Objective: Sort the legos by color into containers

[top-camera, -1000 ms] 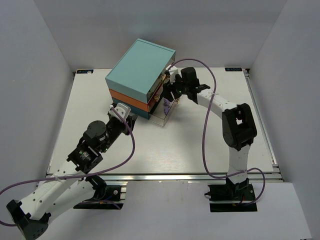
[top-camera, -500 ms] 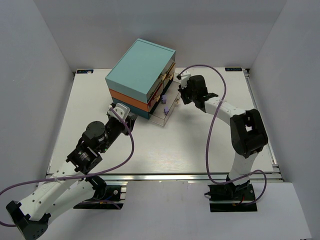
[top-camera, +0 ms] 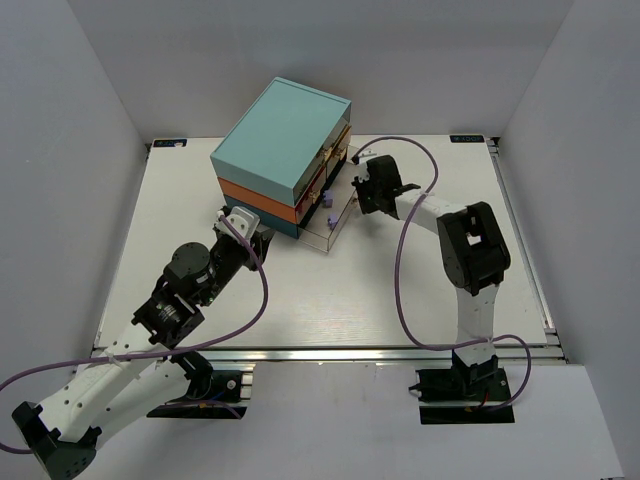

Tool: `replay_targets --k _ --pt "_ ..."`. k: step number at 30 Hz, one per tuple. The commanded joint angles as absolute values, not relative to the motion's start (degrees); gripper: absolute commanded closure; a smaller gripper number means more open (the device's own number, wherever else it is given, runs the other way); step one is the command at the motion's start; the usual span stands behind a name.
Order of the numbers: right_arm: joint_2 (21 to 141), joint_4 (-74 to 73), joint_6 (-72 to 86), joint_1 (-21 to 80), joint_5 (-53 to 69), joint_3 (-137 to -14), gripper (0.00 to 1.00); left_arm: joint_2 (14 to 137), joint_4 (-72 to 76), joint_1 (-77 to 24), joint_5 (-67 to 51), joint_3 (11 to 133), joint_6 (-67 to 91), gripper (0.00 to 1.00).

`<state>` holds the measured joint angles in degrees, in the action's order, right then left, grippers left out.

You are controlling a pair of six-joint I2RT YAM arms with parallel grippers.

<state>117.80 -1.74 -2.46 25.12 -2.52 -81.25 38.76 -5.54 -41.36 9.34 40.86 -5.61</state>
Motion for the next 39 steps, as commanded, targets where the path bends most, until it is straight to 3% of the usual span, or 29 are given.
replay_targets --k 1,4,10,23,39 --pt "117.60 1.04 -0.44 24.87 2.08 -83.76 0.94 38.06 -4.83 -41.22 8.44 41.04 -5.89 0.51" --pt "118.12 1.41 1.05 25.14 6.06 -84.90 0.79 38.23 -4.92 -41.22 8.35 41.04 -6.06 0.51" --pt "122.07 -2.19 1.93 25.49 9.84 -91.83 0.62 38.58 -4.83 -41.22 8.53 41.04 -6.06 0.51" --pt "129.20 -3.79 8.43 25.31 18.27 -101.25 0.38 39.11 -4.75 -41.22 8.97 40.87 -6.24 0.51" --pt "120.15 6.06 14.94 24.87 25.31 -89.92 0.37 38.50 -4.83 -41.22 8.79 40.87 -6.24 0.51"
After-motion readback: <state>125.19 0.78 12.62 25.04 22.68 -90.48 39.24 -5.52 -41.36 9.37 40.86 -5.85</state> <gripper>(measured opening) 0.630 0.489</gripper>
